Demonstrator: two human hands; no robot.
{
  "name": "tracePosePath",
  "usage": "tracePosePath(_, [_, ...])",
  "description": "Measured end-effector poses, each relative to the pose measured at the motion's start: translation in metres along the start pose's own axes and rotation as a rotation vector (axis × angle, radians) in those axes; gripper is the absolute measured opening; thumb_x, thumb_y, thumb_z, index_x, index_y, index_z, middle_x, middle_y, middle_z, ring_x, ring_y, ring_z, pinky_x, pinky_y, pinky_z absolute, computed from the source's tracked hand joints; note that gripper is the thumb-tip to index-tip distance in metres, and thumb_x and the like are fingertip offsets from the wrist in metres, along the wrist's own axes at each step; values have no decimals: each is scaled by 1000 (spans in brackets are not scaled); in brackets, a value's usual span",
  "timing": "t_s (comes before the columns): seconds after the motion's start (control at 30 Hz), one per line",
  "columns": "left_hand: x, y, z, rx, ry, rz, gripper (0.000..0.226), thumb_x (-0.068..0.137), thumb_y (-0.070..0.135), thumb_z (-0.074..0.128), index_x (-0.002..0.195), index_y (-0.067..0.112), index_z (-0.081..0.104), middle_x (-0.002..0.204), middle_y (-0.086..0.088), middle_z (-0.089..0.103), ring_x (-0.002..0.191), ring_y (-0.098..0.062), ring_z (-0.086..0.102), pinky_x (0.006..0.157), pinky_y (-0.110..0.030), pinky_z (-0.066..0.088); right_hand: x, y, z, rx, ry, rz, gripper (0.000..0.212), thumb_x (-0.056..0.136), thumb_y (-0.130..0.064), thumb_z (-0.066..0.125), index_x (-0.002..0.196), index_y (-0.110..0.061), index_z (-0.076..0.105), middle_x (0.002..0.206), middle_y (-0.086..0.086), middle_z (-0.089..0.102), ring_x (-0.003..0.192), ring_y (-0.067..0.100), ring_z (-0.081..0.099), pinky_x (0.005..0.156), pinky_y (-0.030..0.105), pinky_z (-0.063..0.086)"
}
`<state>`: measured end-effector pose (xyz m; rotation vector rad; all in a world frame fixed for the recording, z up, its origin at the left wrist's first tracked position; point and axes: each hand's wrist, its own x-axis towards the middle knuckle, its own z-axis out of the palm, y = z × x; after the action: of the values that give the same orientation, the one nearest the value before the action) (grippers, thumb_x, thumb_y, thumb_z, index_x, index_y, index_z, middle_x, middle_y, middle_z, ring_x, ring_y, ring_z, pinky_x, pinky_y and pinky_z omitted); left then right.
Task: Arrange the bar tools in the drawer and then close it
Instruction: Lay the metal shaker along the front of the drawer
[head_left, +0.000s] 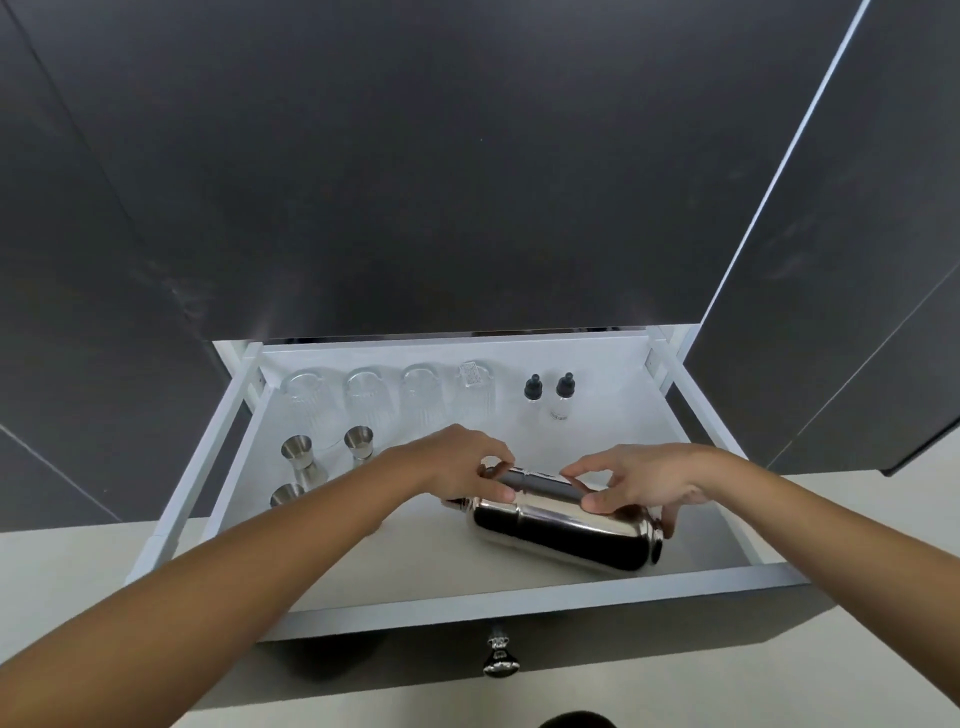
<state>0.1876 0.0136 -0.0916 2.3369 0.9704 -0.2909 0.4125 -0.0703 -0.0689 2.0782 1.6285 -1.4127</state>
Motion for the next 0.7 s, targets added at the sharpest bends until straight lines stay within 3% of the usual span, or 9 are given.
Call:
tracePosePath(0.07, [-9,-5,-3,-43,-41,-12,46,83,47,69,121,23,60,110,-3,61,97,-15,52,87,-29,43,2,-5,2,-26,-25,-24,57,90,-37,62,142,-42,38,123,-3,42,116,31,50,88,51,56])
tracePosePath(0.17, [-23,-13,-7,-71,-99,-20,42,79,45,74,112,22,64,123,1,63,99,-11,55,81,-23,43,7,-17,9,-46,-76,-54,61,85,-41,67,139,-46,41,138,9,49,115,29,53,88,51,57])
tracePosePath(0.23, [-32,-20,-10,-68,-133,-35,39,77,43,77,107,19,67,121,4,65,97,-7,56,79,-20,42,12,-27,16,-69,-95,-96,60,84,-42,68,138,-46,43,142,12,47,121,29,51,92,45,54])
tracePosePath(0.33, [-47,-30,-14,-47,-166,-66,35,74,41,80,100,19,69,116,5,69,104,-11,60,88,-26,44,18,-43,28,-118,-98,-168,57,83,-44,68,136,-46,46,143,9,48,123,23,49,101,38,45])
tracePosePath(0.47, [-69,-43,-18,-33,-204,-95,43,74,34,82,109,12,69,114,1,71,84,-5,62,72,-21,47,25,-64,43,-166,-107,-212,56,80,-51,70,132,-49,49,133,4,54,121,22,52,103,39,45])
tracePosePath(0.6, [-90,-58,-19,-54,-237,-150,50,71,30,84,116,13,68,115,-2,73,104,-17,67,94,-35,54,22,-90,57,-220,-100,-268,54,85,-45,67,135,-43,49,127,1,57,117,19,52,100,34,41])
tracePosePath(0.7, [-103,-69,-20,-13,-252,-178,52,72,32,84,118,16,67,119,2,71,104,-16,65,79,-23,52,21,-107,66,-228,-119,-292,52,86,-42,66,135,-39,51,117,-2,59,114,19,55,98,35,43])
